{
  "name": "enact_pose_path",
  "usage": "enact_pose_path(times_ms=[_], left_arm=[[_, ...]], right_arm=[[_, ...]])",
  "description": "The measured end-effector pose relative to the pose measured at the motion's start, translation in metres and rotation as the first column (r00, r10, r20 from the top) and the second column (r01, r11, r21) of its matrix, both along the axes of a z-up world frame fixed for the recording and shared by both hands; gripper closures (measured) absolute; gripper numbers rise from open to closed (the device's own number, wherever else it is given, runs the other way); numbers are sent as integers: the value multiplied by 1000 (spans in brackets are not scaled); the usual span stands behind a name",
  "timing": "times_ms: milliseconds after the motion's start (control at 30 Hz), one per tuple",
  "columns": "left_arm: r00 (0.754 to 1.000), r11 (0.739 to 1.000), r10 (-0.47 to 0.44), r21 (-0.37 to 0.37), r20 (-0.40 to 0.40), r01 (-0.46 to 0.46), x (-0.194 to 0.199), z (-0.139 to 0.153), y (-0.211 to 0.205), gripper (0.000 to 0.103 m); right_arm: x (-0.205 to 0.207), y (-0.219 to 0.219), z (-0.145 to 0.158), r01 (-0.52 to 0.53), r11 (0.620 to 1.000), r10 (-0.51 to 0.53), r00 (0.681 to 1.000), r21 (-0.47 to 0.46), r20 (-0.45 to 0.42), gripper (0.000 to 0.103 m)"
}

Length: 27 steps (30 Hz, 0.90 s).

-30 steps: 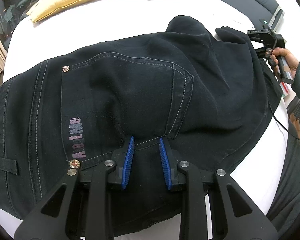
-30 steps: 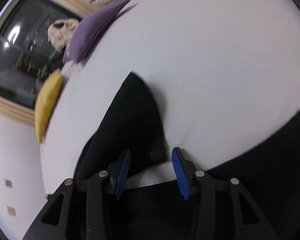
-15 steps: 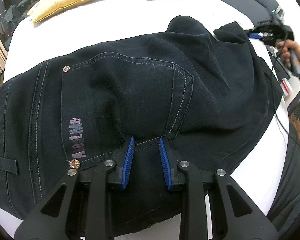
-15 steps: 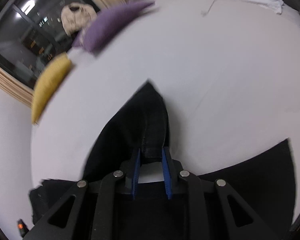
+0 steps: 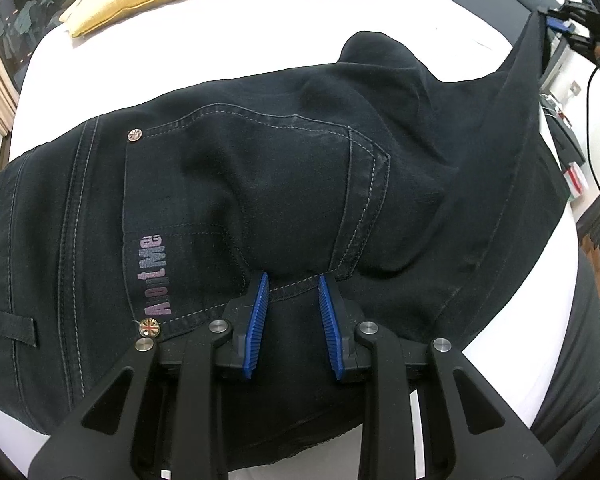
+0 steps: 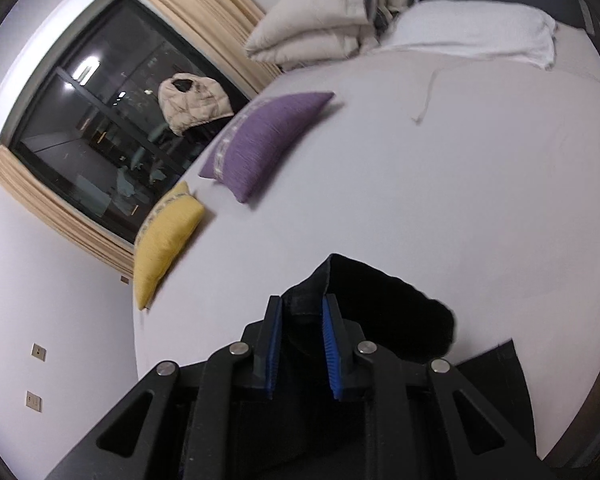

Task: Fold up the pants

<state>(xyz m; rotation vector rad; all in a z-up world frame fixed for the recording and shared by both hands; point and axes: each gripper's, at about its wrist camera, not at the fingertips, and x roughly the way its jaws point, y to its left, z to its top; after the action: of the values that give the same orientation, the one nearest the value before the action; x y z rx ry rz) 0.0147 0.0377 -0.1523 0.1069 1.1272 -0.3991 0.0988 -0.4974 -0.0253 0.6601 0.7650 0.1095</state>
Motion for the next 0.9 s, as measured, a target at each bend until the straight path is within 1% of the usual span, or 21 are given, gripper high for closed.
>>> enact_pose_path(times_ms=[133, 233, 367, 400, 433, 500, 567, 600, 633, 667, 700, 733, 800, 833, 900], left_arm=[[1000, 1000, 24, -6, -5, -24, 3, 1, 0, 78], [999, 999, 35, -5, -8, -35, 5, 3, -2, 78], [998, 998, 55, -6, -11, -55, 7, 4, -2, 78], [998, 998, 58, -1, -8, -58, 7, 4, -3, 78], [998, 998, 60, 3, -6, -60, 7, 4, -2, 78], [998, 998, 67, 13, 4, -67, 4, 5, -3, 78], [997, 997, 75, 18, 14, -76, 1, 5, -4, 78], [997, 997, 77, 20, 17, -77, -1, 5, -5, 78], [997, 997, 76, 25, 20, -77, -2, 6, -6, 78], [997, 997, 75, 28, 22, -76, -3, 6, -7, 78], [997, 997, 74, 30, 21, -75, -6, 6, -9, 78], [997, 997, 72, 35, 20, -73, -7, 5, -10, 78], [998, 996, 68, 49, 18, -69, -8, 6, -16, 78], [998, 996, 67, 57, 17, -68, -8, 7, -18, 78], [997, 995, 73, 61, 18, -74, -9, 7, -19, 78]], right_arm=[[0, 0, 12, -16, 1000, 17, 999, -7, 32, 82], [-7, -6, 18, -41, 999, 41, 995, 2, 93, 82], [-17, -6, 25, -67, 996, 75, 990, -63, 123, 82], [-23, -7, 23, -71, 993, 82, 989, -96, 124, 82], [-29, -11, 19, -69, 992, 81, 989, -104, 120, 82], [-54, -26, -3, -40, 996, 48, 993, -78, 111, 82], [-88, -43, -37, 13, 999, -10, 996, -37, 88, 82], [-116, -55, -67, 60, 998, -60, 997, -3, 53, 82], [-130, -59, -84, 83, 996, -83, 996, 11, 32, 82], [-150, -66, -109, 118, 992, -118, 993, 38, -5, 82], [-172, -74, -143, 162, 983, -157, 986, 88, -64, 82], [-184, -78, -166, 195, 974, -183, 977, 112, -108, 82], [-198, -78, -200, 229, 965, -206, 964, 125, -171, 82], [-198, -76, -209, 230, 967, -207, 959, 106, -192, 82], [-194, -72, -218, 225, 970, -202, 956, 87, -213, 82]])
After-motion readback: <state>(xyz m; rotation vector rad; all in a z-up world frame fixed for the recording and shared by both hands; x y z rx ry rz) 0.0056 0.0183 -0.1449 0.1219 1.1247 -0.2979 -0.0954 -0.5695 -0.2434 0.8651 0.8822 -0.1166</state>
